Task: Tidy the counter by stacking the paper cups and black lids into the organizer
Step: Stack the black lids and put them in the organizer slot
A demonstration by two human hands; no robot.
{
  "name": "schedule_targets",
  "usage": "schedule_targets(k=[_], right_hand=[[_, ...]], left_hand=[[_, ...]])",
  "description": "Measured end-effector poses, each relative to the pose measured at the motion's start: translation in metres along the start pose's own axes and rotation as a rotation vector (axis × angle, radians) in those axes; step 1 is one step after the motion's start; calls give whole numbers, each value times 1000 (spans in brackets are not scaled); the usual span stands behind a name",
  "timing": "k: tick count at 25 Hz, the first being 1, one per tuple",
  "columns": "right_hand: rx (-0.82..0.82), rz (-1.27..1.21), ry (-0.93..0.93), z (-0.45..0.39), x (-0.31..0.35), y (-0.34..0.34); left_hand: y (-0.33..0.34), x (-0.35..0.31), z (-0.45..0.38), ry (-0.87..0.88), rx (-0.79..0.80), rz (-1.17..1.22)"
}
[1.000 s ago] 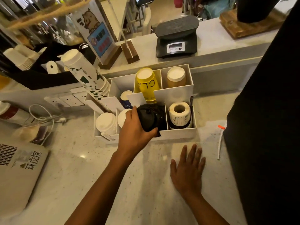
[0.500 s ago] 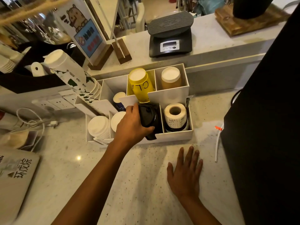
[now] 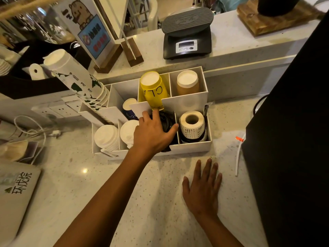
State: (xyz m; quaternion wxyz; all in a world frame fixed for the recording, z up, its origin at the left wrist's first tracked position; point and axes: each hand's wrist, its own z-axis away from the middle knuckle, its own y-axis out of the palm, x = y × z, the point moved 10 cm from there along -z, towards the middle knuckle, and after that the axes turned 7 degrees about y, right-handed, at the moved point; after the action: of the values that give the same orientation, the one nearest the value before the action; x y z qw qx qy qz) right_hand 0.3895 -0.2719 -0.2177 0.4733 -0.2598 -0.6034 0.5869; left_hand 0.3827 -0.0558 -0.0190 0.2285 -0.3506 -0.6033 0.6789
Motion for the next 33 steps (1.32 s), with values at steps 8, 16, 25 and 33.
schedule_targets(k=[8, 16, 25, 33], right_hand=[[0, -8, 8, 1, -1, 1], [6, 4, 18, 0, 0, -1], [17, 21, 23, -1, -1, 3], [34, 34, 5, 2, 2, 0]], left_hand=[[8, -2, 2, -57, -233, -40], [13, 0, -1, -70, -263, -50], [13, 1, -2, -73, -277, -39], [8, -1, 0, -45, -282, -19]])
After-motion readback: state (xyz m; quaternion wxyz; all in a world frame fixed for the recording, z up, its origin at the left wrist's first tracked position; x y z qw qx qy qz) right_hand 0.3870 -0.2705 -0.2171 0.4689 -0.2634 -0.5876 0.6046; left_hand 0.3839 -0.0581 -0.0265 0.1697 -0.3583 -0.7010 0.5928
